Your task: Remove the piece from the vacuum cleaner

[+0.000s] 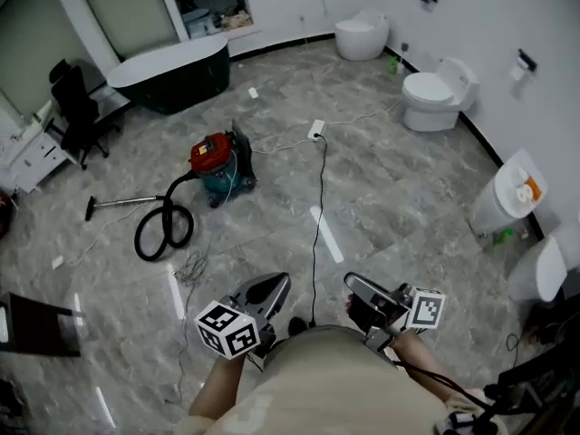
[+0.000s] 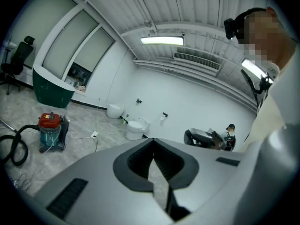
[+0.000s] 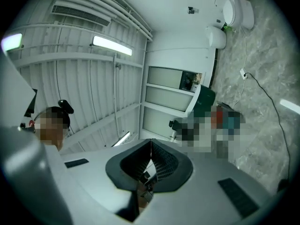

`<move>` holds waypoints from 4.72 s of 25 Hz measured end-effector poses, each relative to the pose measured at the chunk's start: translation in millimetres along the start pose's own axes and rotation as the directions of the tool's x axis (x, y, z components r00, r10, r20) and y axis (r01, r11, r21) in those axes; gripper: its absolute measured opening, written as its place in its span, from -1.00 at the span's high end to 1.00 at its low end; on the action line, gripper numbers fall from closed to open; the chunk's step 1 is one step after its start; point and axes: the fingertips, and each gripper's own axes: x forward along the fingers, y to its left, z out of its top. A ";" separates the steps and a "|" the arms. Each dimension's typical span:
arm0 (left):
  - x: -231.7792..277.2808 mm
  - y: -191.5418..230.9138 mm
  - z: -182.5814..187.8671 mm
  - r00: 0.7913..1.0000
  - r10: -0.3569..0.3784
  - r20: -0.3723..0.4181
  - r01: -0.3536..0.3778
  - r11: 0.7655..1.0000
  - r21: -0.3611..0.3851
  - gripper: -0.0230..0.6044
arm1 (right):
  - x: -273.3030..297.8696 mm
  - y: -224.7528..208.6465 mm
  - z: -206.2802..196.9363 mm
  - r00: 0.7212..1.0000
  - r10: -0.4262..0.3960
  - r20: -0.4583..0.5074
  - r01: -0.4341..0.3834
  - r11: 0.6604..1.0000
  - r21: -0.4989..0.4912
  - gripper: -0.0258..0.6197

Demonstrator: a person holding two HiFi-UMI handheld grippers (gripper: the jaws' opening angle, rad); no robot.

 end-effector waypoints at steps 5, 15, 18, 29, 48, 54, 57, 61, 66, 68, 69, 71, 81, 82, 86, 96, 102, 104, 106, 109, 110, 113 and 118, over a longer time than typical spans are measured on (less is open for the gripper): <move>-24.3 46.4 10.4 0.996 0.081 0.026 -0.080 0.996 -0.031 0.92 | 55.9 -11.2 -7.9 0.996 0.027 -0.083 -0.027 1.000 0.002 0.92; -89.6 109.8 31.7 0.963 0.220 0.153 -0.204 0.972 -0.112 0.92 | 156.3 -9.4 -42.9 0.934 0.154 -0.323 -0.167 0.986 -0.015 0.92; -95.3 120.7 34.7 0.953 0.251 0.172 -0.232 0.964 -0.127 0.92 | 167.1 -17.9 -39.9 0.933 0.136 -0.332 -0.153 0.988 -0.025 0.92; 9.5 124.6 53.2 0.974 0.221 0.057 -0.219 0.975 -0.037 0.92 | 158.2 -73.5 47.5 0.960 0.157 -0.231 -0.131 0.984 0.122 0.92; 218.0 144.9 119.6 0.938 0.346 -0.021 -0.346 0.938 0.003 0.92 | 136.1 -152.4 165.7 0.682 -0.096 -0.725 -0.389 0.791 -0.471 0.92; 235.9 164.7 127.5 0.934 0.356 -0.026 -0.356 0.934 0.008 0.92 | 147.2 -177.4 186.5 0.686 -0.136 -0.714 -0.335 0.813 -0.477 0.92; 239.8 178.9 131.5 0.938 0.347 -0.020 -0.347 0.938 0.006 0.92 | 155.4 -189.6 191.7 0.686 -0.170 -0.708 -0.301 0.819 -0.489 0.92; 239.7 202.0 139.8 0.951 0.310 -0.001 -0.310 0.951 -0.008 0.92 | 173.7 -204.4 196.6 0.679 -0.250 -0.690 -0.258 0.799 -0.543 0.92; 225.7 243.7 166.7 0.966 0.257 0.037 -0.256 0.966 -0.024 0.92 | 215.4 -220.1 202.6 0.698 -0.352 -0.624 -0.172 0.763 -0.623 0.92; 214.5 262.4 181.3 0.969 0.240 0.058 -0.240 0.971 -0.021 0.92 | 238.6 -224.8 198.6 0.692 -0.380 -0.614 -0.153 0.754 -0.639 0.92; 207.6 272.9 187.8 0.970 0.235 0.066 -0.234 0.972 -0.020 0.92 | 251.3 -227.2 195.1 0.685 -0.395 -0.612 -0.148 0.748 -0.647 0.92; 191.4 295.2 198.3 0.970 0.231 0.076 -0.230 0.973 -0.025 0.92 | 277.6 -231.0 187.6 0.673 -0.423 -0.606 -0.144 0.729 -0.669 0.92; 109.2 383.5 231.6 0.961 0.228 0.154 -0.225 0.974 -0.039 0.92 | 380.8 -243.1 154.2 0.660 -0.502 -0.559 -0.135 0.653 -0.745 0.92; 102.8 388.9 232.9 0.960 0.229 0.163 -0.225 0.973 -0.043 0.92 | 387.5 -244.4 150.6 0.656 -0.507 -0.560 -0.134 0.651 -0.747 0.92; 83.4 399.3 233.7 0.956 0.228 0.184 -0.219 0.973 -0.068 0.92 | 408.2 -246.8 138.2 0.638 -0.520 -0.567 -0.124 0.658 -0.743 0.92; 54.7 423.4 231.0 0.938 0.303 0.167 -0.295 0.953 -0.074 0.92 | 447.9 -260.3 120.0 0.583 -0.507 -0.635 -0.165 0.692 -0.703 0.92; 61.4 450.2 236.4 0.919 0.365 0.151 -0.353 0.930 -0.100 0.92 | 469.0 -280.5 124.9 0.550 -0.480 -0.683 -0.219 0.706 -0.673 0.92; 70.7 457.3 243.5 0.918 0.373 0.136 -0.362 0.927 -0.094 0.92 | 477.8 -288.8 134.5 0.552 -0.467 -0.691 -0.220 0.718 -0.661 0.92; 82.2 466.8 250.1 0.917 0.383 0.111 -0.375 0.923 -0.087 0.92 | 487.9 -300.5 147.1 0.556 -0.454 -0.696 -0.204 0.738 -0.644 0.92; 107.9 482.8 258.0 0.916 0.394 0.068 -0.388 0.918 -0.086 0.92 | 498.6 -319.3 171.5 0.554 -0.425 -0.716 -0.177 0.780 -0.600 0.92; 118.2 488.5 261.7 0.918 0.393 0.054 -0.388 0.918 -0.081 0.92 | 502.0 -325.4 181.7 0.556 -0.417 -0.719 -0.171 0.790 -0.589 0.92; 148.9 509.1 278.5 0.916 0.401 0.012 -0.400 0.915 -0.055 0.92 | 511.5 -348.4 216.9 0.566 -0.420 -0.710 -0.129 0.805 -0.579 0.92; 196.0 531.3 302.1 0.909 0.417 -0.033 -0.418 0.908 -0.036 0.92 | 513.7 -384.8 265.4 0.549 -0.423 -0.721 -0.077 0.833 -0.548 0.92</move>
